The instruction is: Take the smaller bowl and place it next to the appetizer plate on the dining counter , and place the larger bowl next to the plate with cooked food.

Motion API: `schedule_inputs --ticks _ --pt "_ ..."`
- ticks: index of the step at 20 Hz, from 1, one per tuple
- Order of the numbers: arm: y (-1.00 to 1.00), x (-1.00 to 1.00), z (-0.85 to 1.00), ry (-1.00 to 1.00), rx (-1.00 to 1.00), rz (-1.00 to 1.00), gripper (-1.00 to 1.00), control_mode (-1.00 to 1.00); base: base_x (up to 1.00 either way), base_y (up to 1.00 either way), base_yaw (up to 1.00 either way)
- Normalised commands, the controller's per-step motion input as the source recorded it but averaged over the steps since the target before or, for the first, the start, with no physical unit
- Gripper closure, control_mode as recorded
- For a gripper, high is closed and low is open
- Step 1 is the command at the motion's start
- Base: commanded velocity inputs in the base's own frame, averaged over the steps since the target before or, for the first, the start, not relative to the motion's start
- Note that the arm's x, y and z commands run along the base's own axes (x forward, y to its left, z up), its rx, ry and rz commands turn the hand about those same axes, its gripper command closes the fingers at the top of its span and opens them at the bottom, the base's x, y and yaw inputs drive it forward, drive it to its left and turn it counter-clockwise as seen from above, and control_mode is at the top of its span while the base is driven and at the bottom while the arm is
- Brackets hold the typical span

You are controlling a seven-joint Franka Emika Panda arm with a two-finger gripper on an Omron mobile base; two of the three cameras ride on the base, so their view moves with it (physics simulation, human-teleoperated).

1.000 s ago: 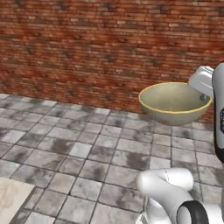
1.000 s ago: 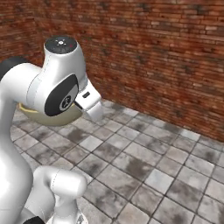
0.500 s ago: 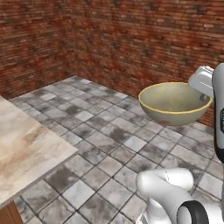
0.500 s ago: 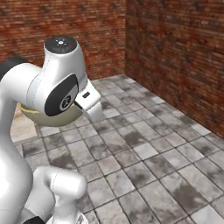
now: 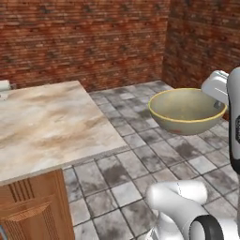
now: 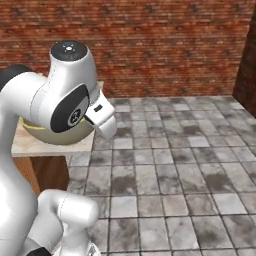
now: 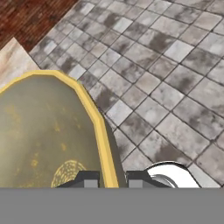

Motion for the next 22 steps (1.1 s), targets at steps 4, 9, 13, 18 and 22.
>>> schedule_inputs --ticks 4,9,13,18,22 --pt "0.0 0.0 0.0 0.0 0.0 0.0 1.0 1.0 0.52 -0.48 0.61" --pt "0.0 0.0 0.0 0.0 0.0 0.0 1.0 1.0 0.52 -0.82 0.51" --pt "0.0 0.0 0.0 0.0 0.0 0.0 1.0 1.0 0.34 -1.0 0.4" --pt "0.0 0.0 0.0 0.0 0.0 0.0 1.0 1.0 0.33 -1.0 0.31" --pt "0.0 0.0 0.0 0.0 0.0 0.0 1.0 1.0 0.57 -1.0 0.24"
